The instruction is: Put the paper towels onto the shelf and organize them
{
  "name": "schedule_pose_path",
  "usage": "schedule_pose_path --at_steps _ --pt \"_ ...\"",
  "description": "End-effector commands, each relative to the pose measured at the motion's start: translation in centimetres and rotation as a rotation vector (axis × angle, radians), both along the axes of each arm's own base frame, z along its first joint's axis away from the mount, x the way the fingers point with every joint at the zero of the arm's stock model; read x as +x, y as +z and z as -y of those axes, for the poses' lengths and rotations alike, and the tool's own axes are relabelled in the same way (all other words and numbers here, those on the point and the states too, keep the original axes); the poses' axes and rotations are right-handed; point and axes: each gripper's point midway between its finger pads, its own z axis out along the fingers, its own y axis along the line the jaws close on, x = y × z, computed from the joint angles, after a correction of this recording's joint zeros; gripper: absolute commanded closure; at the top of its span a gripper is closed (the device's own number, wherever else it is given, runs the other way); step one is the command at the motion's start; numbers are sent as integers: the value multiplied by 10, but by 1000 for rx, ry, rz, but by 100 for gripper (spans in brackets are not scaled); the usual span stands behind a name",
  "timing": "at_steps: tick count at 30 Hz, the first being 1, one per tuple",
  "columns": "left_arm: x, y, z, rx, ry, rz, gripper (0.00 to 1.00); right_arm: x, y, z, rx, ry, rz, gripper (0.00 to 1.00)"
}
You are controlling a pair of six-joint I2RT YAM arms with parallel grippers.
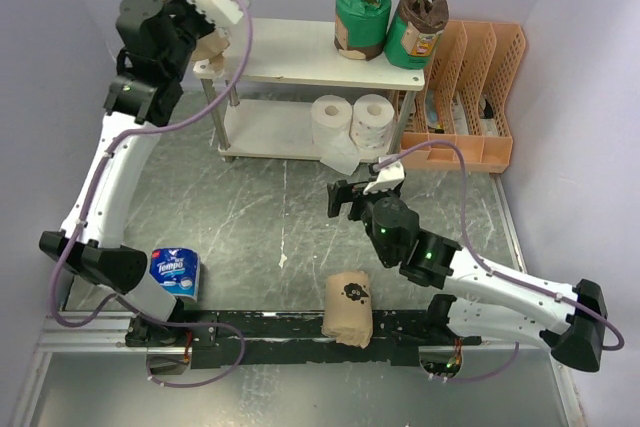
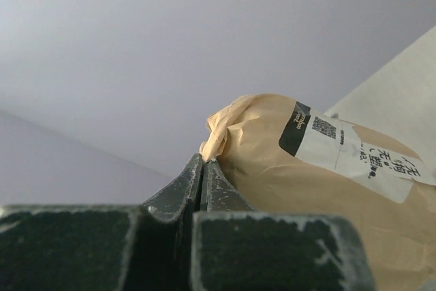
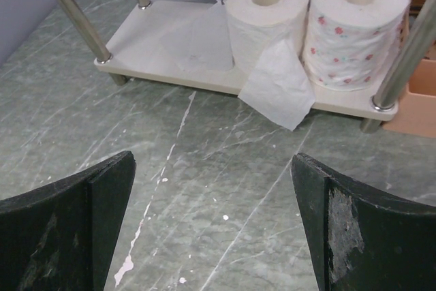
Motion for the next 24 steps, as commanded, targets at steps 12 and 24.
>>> schedule_pose_path --at_steps 12,24 --pt "55 -34 77 200 99 204 93 -7 24 46 46 -98 45 2" --pt "11 -25 97 95 100 94 2 -5 13 58 46 -174 31 0"
